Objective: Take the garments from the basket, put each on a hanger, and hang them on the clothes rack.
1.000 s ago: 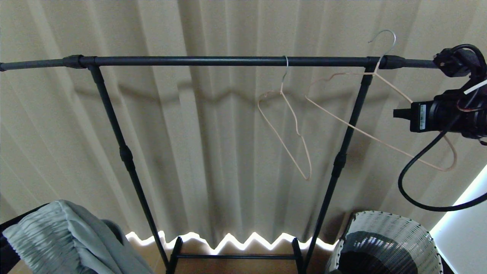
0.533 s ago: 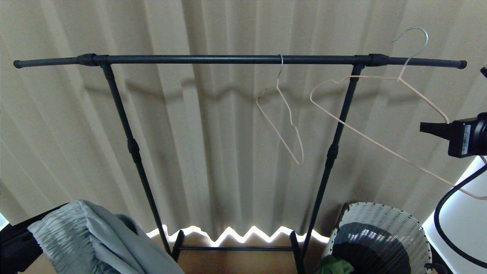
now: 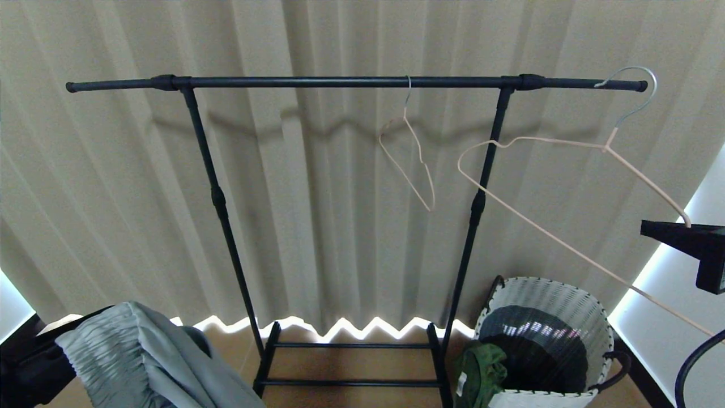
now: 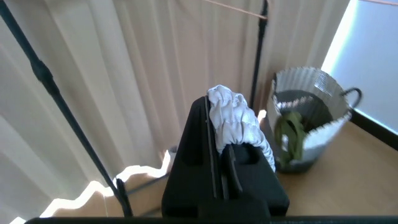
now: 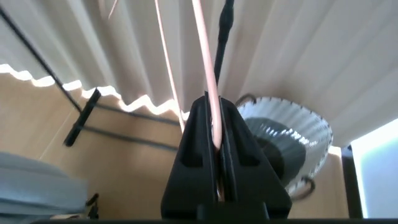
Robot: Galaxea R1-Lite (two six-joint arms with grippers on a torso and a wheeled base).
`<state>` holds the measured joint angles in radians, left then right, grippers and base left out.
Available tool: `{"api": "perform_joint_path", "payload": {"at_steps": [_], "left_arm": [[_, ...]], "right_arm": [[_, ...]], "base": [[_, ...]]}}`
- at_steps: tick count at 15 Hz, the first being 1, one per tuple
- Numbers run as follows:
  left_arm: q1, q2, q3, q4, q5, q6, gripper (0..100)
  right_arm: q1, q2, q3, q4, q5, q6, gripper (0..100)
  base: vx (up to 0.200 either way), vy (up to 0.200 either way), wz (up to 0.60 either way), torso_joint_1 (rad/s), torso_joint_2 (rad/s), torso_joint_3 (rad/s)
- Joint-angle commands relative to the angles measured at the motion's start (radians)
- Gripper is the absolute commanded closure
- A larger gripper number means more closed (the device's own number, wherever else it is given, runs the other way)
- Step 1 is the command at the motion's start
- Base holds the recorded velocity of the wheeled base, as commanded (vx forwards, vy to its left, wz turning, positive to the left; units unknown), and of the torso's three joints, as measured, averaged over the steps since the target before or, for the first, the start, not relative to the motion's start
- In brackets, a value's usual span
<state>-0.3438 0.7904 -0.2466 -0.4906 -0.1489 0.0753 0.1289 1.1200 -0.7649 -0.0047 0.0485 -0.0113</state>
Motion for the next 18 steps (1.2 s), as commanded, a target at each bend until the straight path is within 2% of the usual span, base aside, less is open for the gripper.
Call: {"api": "perform_joint_path", "payload": {"at_steps": [1, 6, 8, 11, 12, 13, 15, 16, 17, 18], "left_arm": [[-0.001, 0.023, -0.007, -0.002, 0.000, 0.003, 100], [-0.003, 0.082, -0.048, -0.002, -0.001, 0.011, 100], [-0.003, 0.147, -0.097, 0.003, 0.000, 0.032, 100], [-0.003, 0.303, -0.238, 0.007, 0.026, 0.054, 100], [-0.003, 0.354, -0.286, 0.009, 0.054, 0.054, 100], [-0.011, 0.438, -0.372, 0.024, 0.126, 0.055, 100], [-0.055, 0.540, -0.517, 0.121, 0.253, 0.061, 100], [-0.064, 0.555, -0.550, 0.150, 0.273, 0.061, 100], [-0.107, 0.592, -0.663, 0.262, 0.310, 0.061, 100], [-0.129, 0.610, -0.727, 0.343, 0.335, 0.061, 100]], "right_arm": [[0.031, -0.040, 0.050, -0.012, 0.001, 0.001, 100], [0.129, -0.101, 0.104, -0.020, 0.001, 0.008, 100], [0.207, -0.108, 0.111, -0.020, 0.001, 0.040, 100], [0.327, -0.095, 0.113, -0.020, 0.001, 0.083, 100], [0.348, -0.089, 0.116, -0.020, 0.001, 0.083, 100], [0.379, -0.078, 0.122, -0.020, 0.001, 0.083, 100], [0.442, -0.049, 0.118, -0.020, 0.001, 0.091, 100], [0.457, -0.042, 0.118, -0.023, 0.001, 0.097, 100], [0.515, -0.005, 0.121, -0.078, -0.001, 0.129, 100], [0.548, 0.020, 0.122, -0.118, -0.001, 0.152, 100]], "base": [[-0.200, 0.000, 0.00, 0.007, 0.00, 0.002], [0.000, 0.000, 0.00, 0.000, 0.00, 0.000], [0.000, 0.000, 0.00, 0.000, 0.00, 0.000], [0.000, 0.000, 0.00, 0.000, 0.00, 0.000], [0.000, 0.000, 0.00, 0.000, 0.00, 0.000], [0.000, 0.000, 0.00, 0.000, 0.00, 0.000], [0.000, 0.000, 0.00, 0.000, 0.00, 0.000], [0.000, 0.000, 0.00, 0.000, 0.00, 0.000], [0.000, 0.000, 0.00, 0.000, 0.00, 0.000], [0.000, 0.000, 0.00, 0.000, 0.00, 0.000]]}}
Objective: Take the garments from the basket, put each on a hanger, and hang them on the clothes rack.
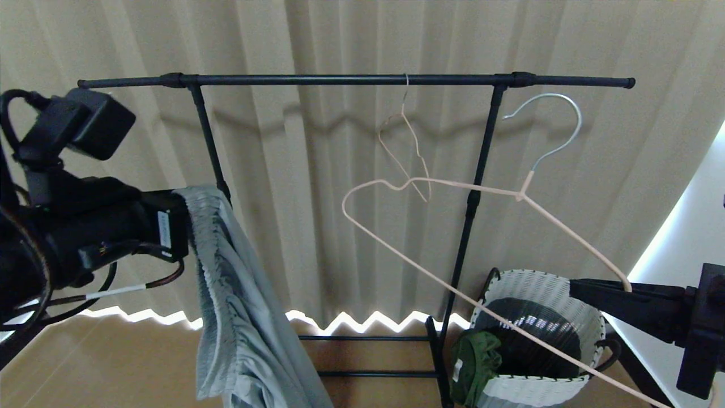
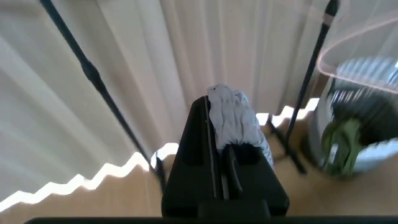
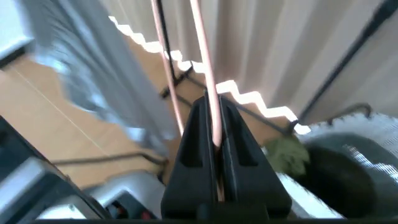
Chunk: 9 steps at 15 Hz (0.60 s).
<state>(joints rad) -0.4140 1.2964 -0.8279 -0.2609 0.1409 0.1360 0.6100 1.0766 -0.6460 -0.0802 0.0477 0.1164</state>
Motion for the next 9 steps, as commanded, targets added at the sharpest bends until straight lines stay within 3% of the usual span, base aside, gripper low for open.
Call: {"api": "perform_joint_path", "payload": {"at_steps": [1, 3, 5, 9], "left_arm": [[-0.078, 0.127, -0.209, 0.198, 0.089, -0.001, 100], [-0.095, 0.190, -0.292, 0.247, 0.210, -0.003, 100], [-0.095, 0.242, -0.339, 0.247, 0.273, -0.007, 100], [-0.094, 0.287, -0.364, 0.235, 0.283, -0.039, 100]], "right_arm": [[0.091, 0.083, 0.000, -0.076, -0.002, 0.045, 100], [0.134, 0.100, -0.001, -0.105, -0.002, 0.066, 100], [0.197, 0.105, -0.003, -0.107, -0.002, 0.069, 100], [0.238, 0.157, -0.008, -0.112, -0.002, 0.071, 100]], "base": [[0.000, 0.000, 0.00, 0.000, 0.00, 0.000], [0.000, 0.000, 0.00, 0.000, 0.00, 0.000], [0.000, 0.000, 0.00, 0.000, 0.00, 0.000], [0.000, 0.000, 0.00, 0.000, 0.00, 0.000]]}}
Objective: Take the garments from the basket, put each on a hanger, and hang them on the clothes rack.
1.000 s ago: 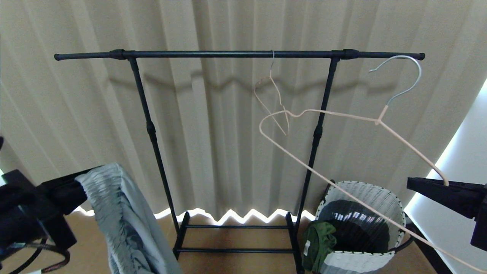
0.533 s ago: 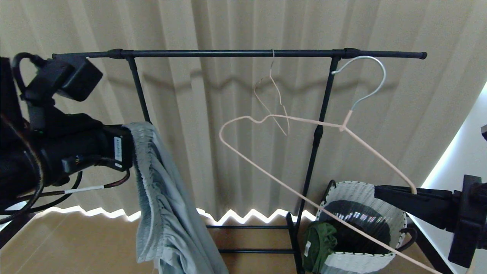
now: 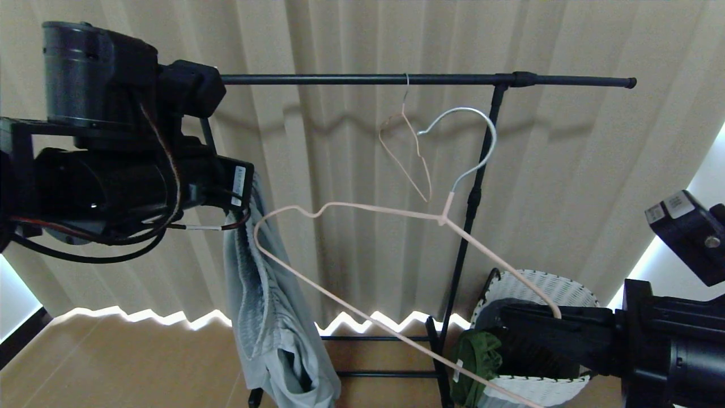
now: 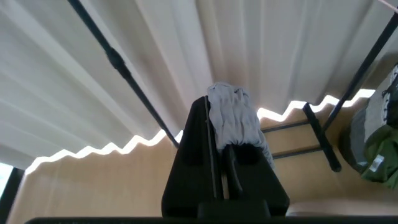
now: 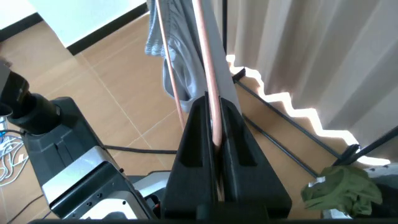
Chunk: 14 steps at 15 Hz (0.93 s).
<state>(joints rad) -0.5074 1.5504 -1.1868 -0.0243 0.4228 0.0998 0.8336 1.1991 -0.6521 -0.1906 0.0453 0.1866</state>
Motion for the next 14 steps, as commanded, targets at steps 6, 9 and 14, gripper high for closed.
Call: {"api": "perform_joint_path", "payload": {"at_steps": [6, 9, 14], "left_arm": [[0.004, 0.050, -0.002, -0.017, 0.021, -0.017, 100], [0.017, 0.046, -0.002, -0.017, 0.062, -0.009, 100], [0.006, 0.045, 0.006, -0.017, 0.085, -0.006, 100]], "right_arm": [[0.016, 0.066, -0.026, -0.010, -0.001, 0.001, 100], [0.016, 0.056, -0.024, -0.021, 0.001, -0.001, 100], [0.028, 0.122, -0.029, -0.024, -0.013, 0.002, 100]], "base": [[0.000, 0.000, 0.00, 0.000, 0.00, 0.000], [0.000, 0.000, 0.00, 0.000, 0.00, 0.000], [0.000, 0.000, 0.00, 0.000, 0.00, 0.000]]}}
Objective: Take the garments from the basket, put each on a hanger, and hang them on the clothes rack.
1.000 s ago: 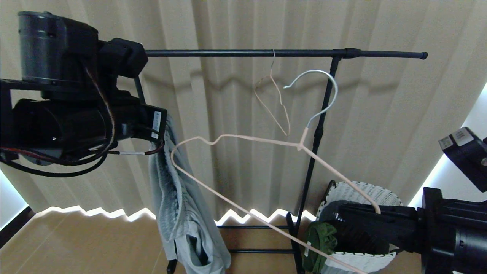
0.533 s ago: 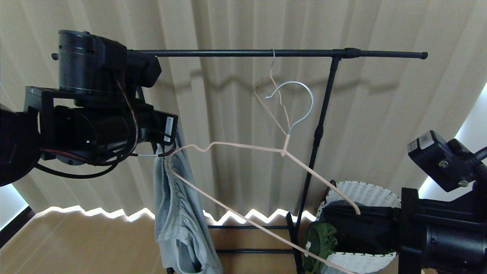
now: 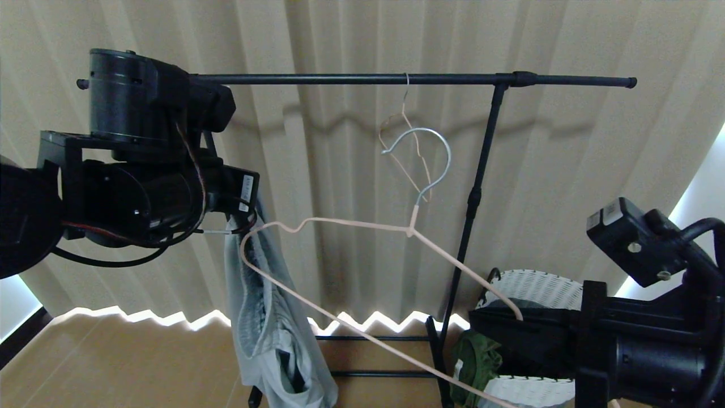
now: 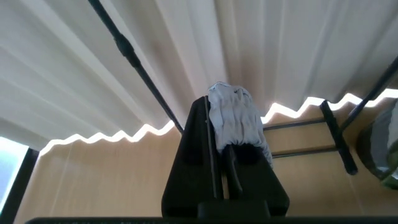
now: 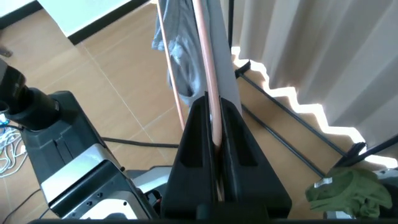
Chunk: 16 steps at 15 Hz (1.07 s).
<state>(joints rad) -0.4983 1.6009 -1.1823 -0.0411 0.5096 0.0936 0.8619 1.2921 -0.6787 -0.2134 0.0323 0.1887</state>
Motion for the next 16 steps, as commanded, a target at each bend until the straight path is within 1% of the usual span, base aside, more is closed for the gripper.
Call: {"api": "perform_joint_path", "payload": {"at_steps": [1, 3, 4, 7, 10, 12, 13, 16], "left_arm": [[-0.003, -0.007, 0.001, 0.000, 0.010, 0.000, 100], [-0.011, -0.018, 0.001, 0.006, 0.037, -0.003, 100], [-0.019, -0.021, 0.007, 0.009, 0.060, -0.005, 100], [-0.026, -0.022, 0.043, 0.007, 0.067, -0.015, 100], [-0.026, -0.025, 0.047, 0.006, 0.067, -0.034, 100], [-0.026, -0.030, 0.049, 0.006, 0.067, -0.034, 100], [-0.026, -0.030, 0.043, 0.001, 0.067, -0.034, 100], [-0.019, -0.035, 0.021, 0.001, 0.067, -0.034, 100]], "right_arm": [[0.000, 0.041, -0.005, -0.012, -0.015, 0.008, 100], [-0.001, 0.070, -0.010, -0.060, -0.043, 0.040, 100], [0.000, 0.113, -0.016, -0.113, -0.065, 0.052, 100], [0.002, 0.184, -0.032, -0.185, -0.108, 0.058, 100], [0.006, 0.227, -0.056, -0.212, -0.131, 0.081, 100], [0.037, 0.227, -0.047, -0.231, -0.131, 0.081, 100], [0.068, 0.225, -0.036, -0.231, -0.129, 0.080, 100], [0.094, 0.240, -0.035, -0.235, -0.129, 0.081, 100]], "base": [[0.000, 0.000, 0.00, 0.000, 0.00, 0.000], [0.000, 0.000, 0.00, 0.000, 0.00, 0.000], [0.000, 0.000, 0.00, 0.000, 0.00, 0.000], [0.000, 0.000, 0.00, 0.000, 0.00, 0.000], [0.000, 0.000, 0.00, 0.000, 0.00, 0.000], [0.000, 0.000, 0.00, 0.000, 0.00, 0.000], [0.000, 0.000, 0.00, 0.000, 0.00, 0.000], [0.000, 0.000, 0.00, 0.000, 0.00, 0.000]]}}
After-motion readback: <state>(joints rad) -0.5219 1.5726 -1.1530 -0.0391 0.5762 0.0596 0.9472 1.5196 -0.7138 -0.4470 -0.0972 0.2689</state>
